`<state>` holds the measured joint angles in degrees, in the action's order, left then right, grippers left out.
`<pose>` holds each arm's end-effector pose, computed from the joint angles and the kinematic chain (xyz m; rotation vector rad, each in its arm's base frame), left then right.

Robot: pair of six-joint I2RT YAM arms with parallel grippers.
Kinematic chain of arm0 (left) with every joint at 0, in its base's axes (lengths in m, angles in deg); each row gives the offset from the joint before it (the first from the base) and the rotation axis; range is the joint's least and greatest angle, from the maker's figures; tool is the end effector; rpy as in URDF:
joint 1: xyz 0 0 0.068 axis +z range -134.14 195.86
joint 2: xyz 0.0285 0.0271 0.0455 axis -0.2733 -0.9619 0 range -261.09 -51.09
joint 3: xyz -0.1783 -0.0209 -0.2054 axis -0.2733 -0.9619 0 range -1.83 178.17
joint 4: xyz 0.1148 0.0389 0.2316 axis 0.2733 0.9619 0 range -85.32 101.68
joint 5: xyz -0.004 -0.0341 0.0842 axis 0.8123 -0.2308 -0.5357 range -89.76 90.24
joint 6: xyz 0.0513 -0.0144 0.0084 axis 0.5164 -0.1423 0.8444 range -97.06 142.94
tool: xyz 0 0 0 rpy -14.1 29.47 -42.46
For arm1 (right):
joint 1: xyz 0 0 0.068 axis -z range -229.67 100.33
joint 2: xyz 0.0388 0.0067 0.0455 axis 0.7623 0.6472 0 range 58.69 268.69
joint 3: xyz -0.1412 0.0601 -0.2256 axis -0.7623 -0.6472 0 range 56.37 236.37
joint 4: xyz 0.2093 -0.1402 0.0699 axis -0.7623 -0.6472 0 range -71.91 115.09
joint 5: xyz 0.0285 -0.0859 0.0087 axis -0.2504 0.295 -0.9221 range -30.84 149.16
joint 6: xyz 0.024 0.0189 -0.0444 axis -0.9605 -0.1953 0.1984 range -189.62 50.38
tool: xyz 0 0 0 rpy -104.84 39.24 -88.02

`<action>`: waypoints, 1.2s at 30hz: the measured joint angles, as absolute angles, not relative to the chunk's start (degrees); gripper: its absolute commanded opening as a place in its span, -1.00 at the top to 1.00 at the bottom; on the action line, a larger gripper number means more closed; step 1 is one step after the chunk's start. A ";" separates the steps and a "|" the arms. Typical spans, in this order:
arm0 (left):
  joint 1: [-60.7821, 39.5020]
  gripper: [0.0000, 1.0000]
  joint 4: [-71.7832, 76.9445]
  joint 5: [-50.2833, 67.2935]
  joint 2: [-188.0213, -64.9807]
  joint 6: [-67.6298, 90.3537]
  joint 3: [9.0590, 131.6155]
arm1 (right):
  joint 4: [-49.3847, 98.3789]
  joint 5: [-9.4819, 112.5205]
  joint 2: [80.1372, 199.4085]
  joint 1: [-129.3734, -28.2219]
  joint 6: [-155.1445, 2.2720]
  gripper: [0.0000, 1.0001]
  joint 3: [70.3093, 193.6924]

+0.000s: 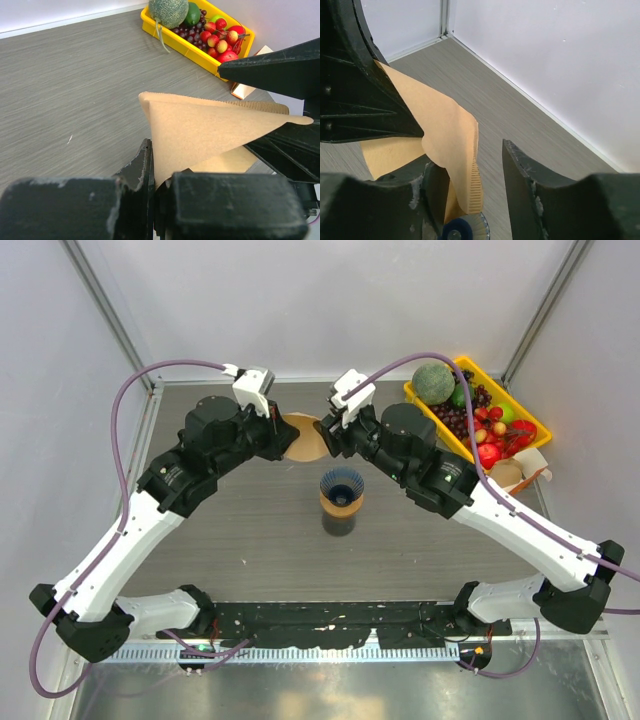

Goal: Place the coffee filter in the dripper

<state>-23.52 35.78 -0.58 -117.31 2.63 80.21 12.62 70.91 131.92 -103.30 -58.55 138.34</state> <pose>0.1848 -0.1511 0.4507 0.3041 1.8735 -0.7095 0.1750 0.2256 0.4558 -0.7448 1.4719 0.4009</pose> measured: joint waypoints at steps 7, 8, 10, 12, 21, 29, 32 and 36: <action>-23.97 1.00 35.75 -0.55 -117.31 3.63 80.21 | 12.56 70.51 131.92 -103.30 -57.65 0.90 138.21; -24.11 1.00 35.75 -0.55 -117.31 3.78 80.21 | 12.56 70.34 131.92 -103.30 -57.68 0.90 138.21; -24.24 1.00 35.64 -0.53 -117.31 3.98 80.21 | 12.47 70.06 131.92 -103.32 -57.72 0.83 138.21; -24.30 1.00 35.60 -0.53 -117.31 4.18 80.21 | 12.16 69.62 131.92 -103.34 -57.85 0.20 138.21; -24.32 1.00 35.32 0.12 -117.33 5.27 80.23 | 10.87 69.07 131.92 -103.34 -59.32 -0.23 137.66; -25.05 1.00 34.95 1.85 -117.49 5.14 80.21 | 10.92 69.60 133.02 -103.34 -61.98 0.42 137.47; -25.13 0.71 34.97 1.87 -117.55 5.12 80.21 | 10.90 69.82 133.56 -103.34 -62.57 0.69 137.45; -25.26 0.05 34.95 1.96 -117.57 5.31 80.23 | 10.87 70.06 133.69 -103.34 -62.62 0.90 137.45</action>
